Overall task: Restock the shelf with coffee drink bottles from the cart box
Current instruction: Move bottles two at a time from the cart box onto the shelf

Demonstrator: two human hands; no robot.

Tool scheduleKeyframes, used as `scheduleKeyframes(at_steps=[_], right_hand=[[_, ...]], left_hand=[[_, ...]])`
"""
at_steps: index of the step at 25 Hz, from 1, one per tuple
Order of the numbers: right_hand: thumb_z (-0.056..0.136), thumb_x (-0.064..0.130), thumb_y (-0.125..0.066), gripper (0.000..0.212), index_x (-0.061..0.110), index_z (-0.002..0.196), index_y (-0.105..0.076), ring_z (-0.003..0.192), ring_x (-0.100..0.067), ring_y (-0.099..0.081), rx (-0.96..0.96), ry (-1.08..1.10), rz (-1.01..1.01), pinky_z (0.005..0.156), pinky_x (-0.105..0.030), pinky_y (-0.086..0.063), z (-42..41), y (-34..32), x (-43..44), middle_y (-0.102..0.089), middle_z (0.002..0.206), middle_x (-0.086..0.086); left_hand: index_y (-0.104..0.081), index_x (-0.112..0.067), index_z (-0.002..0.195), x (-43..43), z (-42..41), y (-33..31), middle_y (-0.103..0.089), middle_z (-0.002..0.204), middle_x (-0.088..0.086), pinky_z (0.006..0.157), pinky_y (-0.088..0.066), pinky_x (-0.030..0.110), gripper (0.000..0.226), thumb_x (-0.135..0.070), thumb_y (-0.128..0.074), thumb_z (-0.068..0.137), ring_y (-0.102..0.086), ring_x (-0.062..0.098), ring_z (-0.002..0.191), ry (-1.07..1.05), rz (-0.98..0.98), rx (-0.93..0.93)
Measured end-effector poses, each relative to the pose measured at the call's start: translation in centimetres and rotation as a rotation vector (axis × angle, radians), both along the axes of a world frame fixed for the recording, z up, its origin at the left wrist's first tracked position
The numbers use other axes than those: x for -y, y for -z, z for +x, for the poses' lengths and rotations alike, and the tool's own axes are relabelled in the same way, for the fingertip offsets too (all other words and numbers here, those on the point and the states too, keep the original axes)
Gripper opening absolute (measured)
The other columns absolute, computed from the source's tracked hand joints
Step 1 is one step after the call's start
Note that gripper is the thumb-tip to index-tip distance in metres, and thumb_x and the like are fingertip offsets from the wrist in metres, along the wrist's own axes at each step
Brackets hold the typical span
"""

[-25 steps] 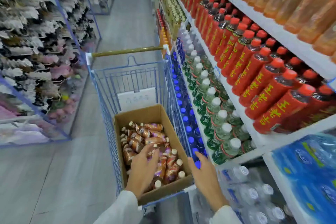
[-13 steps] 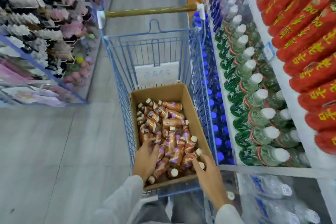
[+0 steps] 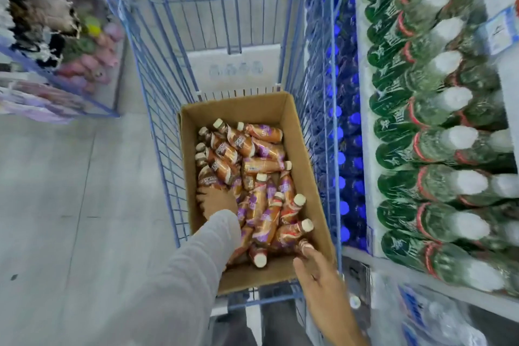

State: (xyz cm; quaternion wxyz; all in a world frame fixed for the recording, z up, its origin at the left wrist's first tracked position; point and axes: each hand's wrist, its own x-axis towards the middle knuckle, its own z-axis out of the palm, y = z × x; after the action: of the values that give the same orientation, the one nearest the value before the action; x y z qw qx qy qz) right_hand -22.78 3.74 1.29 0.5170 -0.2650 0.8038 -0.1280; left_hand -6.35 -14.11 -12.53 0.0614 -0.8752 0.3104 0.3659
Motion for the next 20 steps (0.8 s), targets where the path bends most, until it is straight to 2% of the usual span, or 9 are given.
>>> scheduleKeyframes(at_steps=[2, 4, 7, 9, 10, 13, 15, 18, 20], right_hand=[[0.098, 0.049, -0.059, 0.04, 0.037, 0.136, -0.057, 0.128, -0.008, -0.05, 0.009, -0.03, 0.016, 0.102, -0.026, -0.041, 0.1, 0.7, 0.5, -0.055, 0.14, 0.014], [0.098, 0.052, -0.058, 0.039, 0.04, 0.135, -0.057, 0.128, -0.006, -0.05, 0.018, -0.08, 0.028, 0.109, -0.031, -0.041, 0.2, 1.2, 1.7, -0.055, 0.137, 0.018], [0.098, 0.056, -0.055, 0.036, 0.041, 0.131, -0.056, 0.124, -0.004, -0.053, 0.056, -0.172, 0.028, 0.103, -0.029, -0.045, 1.1, 2.1, 5.2, -0.059, 0.132, 0.02], [0.099, 0.056, -0.052, 0.041, 0.039, 0.137, -0.052, 0.125, -0.006, -0.052, 0.081, -0.232, 0.003, 0.104, -0.03, -0.045, 2.1, 3.4, 8.5, -0.058, 0.137, 0.015], [0.099, 0.055, -0.051, 0.046, 0.035, 0.14, -0.051, 0.128, -0.01, -0.052, 0.088, -0.272, -0.005, 0.106, -0.033, -0.046, 2.9, 4.1, 10.4, -0.056, 0.14, 0.011], [0.101, 0.049, -0.051, 0.053, 0.026, 0.149, -0.044, 0.134, -0.02, -0.051, 0.084, -0.409, -0.004, 0.109, -0.039, -0.044, 5.8, 7.0, 16.3, -0.052, 0.148, 0.002], [0.101, 0.046, -0.052, 0.056, 0.019, 0.15, -0.043, 0.135, -0.025, -0.051, 0.066, -0.468, -0.006, 0.11, -0.041, -0.043, 7.9, 9.1, 20.2, -0.052, 0.149, -0.003], [0.101, 0.04, -0.053, 0.064, 0.009, 0.153, -0.035, 0.138, -0.036, -0.047, 0.03, -0.528, 0.056, 0.113, -0.044, -0.04, 10.8, 13.0, 24.8, -0.048, 0.151, -0.013], [0.1, 0.035, -0.056, 0.068, 0.001, 0.153, -0.03, 0.138, -0.038, -0.046, -0.042, -0.619, 0.126, 0.115, -0.044, -0.038, 12.2, 16.0, 26.1, -0.045, 0.152, -0.019]], left_hand=[[-0.013, 0.011, 0.152, 0.0, 0.0, 1.3, -0.033, 0.154, 0.028, 0.107, -0.042, 0.047, 0.087, -0.04, -0.059, 0.099, -0.046, 0.04, 0.138, 0.045, 0.002, 0.035], [-0.022, 0.01, 0.149, 0.6, 1.2, 1.5, -0.04, 0.151, 0.027, 0.108, -0.042, 0.046, 0.082, -0.043, -0.059, 0.099, -0.048, 0.04, 0.135, 0.03, 0.035, -0.058], [-0.052, -0.001, 0.138, 0.9, 4.1, -1.2, -0.057, 0.14, 0.022, 0.099, -0.053, 0.044, 0.055, -0.041, -0.056, 0.101, -0.059, 0.036, 0.122, -0.307, -0.034, -0.521], [-0.057, -0.01, 0.132, -0.7, 5.8, -5.2, -0.064, 0.13, 0.019, 0.085, -0.06, 0.04, 0.041, -0.034, -0.061, 0.099, -0.064, 0.032, 0.113, -0.611, -0.069, -0.854], [-0.055, -0.011, 0.133, -2.0, 6.6, -7.0, -0.066, 0.126, 0.019, 0.081, -0.061, 0.038, 0.041, -0.032, -0.062, 0.099, -0.067, 0.032, 0.111, -0.674, -0.083, -0.924], [-0.054, -0.007, 0.132, -6.4, 8.8, -11.5, -0.073, 0.115, 0.023, 0.077, -0.063, 0.037, 0.04, -0.019, -0.065, 0.096, -0.073, 0.035, 0.105, -0.824, -0.152, -1.027], [-0.056, -0.004, 0.13, -8.6, 9.8, -14.0, -0.071, 0.12, 0.024, 0.08, -0.063, 0.038, 0.054, -0.012, -0.077, 0.081, -0.071, 0.037, 0.11, -0.827, -0.221, -1.082], [-0.059, -0.007, 0.129, -10.9, 10.9, -16.5, -0.072, 0.122, 0.017, 0.09, -0.061, 0.041, 0.081, -0.02, -0.088, 0.054, -0.07, 0.034, 0.113, -0.722, -0.307, -1.016], [-0.061, -0.011, 0.128, -11.6, 11.1, -17.1, -0.073, 0.122, 0.013, 0.09, -0.06, 0.038, 0.079, -0.027, -0.087, 0.055, -0.071, 0.031, 0.112, -0.672, -0.354, -1.0]])
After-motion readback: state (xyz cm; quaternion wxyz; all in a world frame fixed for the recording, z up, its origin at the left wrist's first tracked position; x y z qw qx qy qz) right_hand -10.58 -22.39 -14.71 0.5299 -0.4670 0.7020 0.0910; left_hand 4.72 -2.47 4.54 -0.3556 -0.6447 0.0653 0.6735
